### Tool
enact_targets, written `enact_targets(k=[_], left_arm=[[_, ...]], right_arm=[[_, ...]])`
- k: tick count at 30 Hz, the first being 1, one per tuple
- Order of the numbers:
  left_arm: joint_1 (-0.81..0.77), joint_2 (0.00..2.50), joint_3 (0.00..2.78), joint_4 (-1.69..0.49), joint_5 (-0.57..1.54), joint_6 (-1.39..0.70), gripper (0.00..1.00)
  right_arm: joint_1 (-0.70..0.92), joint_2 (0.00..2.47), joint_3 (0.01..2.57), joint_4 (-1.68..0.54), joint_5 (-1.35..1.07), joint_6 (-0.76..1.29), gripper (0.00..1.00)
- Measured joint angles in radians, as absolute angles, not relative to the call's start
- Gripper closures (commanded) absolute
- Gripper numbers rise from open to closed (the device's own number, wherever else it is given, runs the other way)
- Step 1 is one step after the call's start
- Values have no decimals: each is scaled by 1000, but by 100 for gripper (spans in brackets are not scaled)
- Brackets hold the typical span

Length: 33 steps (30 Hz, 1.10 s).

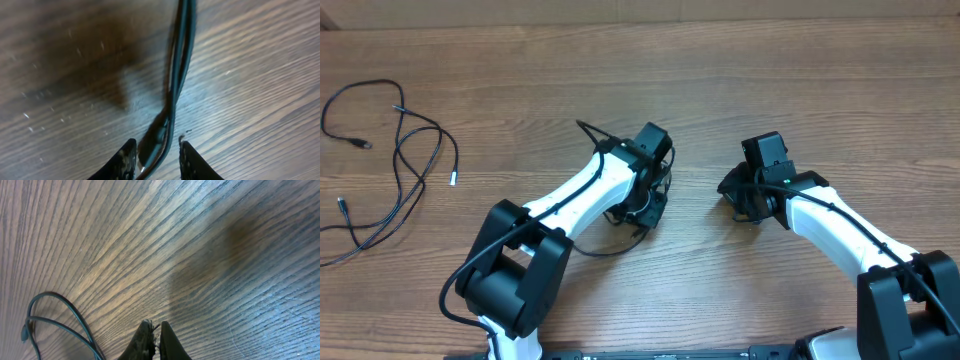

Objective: Untangle cables

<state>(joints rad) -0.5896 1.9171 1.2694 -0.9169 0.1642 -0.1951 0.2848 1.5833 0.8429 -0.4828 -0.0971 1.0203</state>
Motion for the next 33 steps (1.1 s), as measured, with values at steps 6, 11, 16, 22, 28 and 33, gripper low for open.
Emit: enact_targets(k=[6, 11, 16, 22, 28, 33], left_arm=[[-590, 1917, 1212, -931, 144, -197, 77], [-590, 1917, 1203, -965, 23, -201, 95], [-589, 1917, 1203, -994, -138, -258, 96], [-583, 1917, 1203, -1034, -212, -290, 70], [-580, 1917, 1220, -1064, -194, -245, 53], [-580, 1917, 1276, -1058, -102, -171, 54]], right_arm=[[285, 1583, 843, -482, -97, 1020, 93], [285, 1583, 843, -482, -97, 1020, 92], [285, 1583, 843, -482, -97, 1021, 92], [285, 1583, 843, -482, -97, 1021, 90], [285, 1583, 843, -483, -97, 1021, 92], [285, 1583, 843, -482, -97, 1020, 92]])
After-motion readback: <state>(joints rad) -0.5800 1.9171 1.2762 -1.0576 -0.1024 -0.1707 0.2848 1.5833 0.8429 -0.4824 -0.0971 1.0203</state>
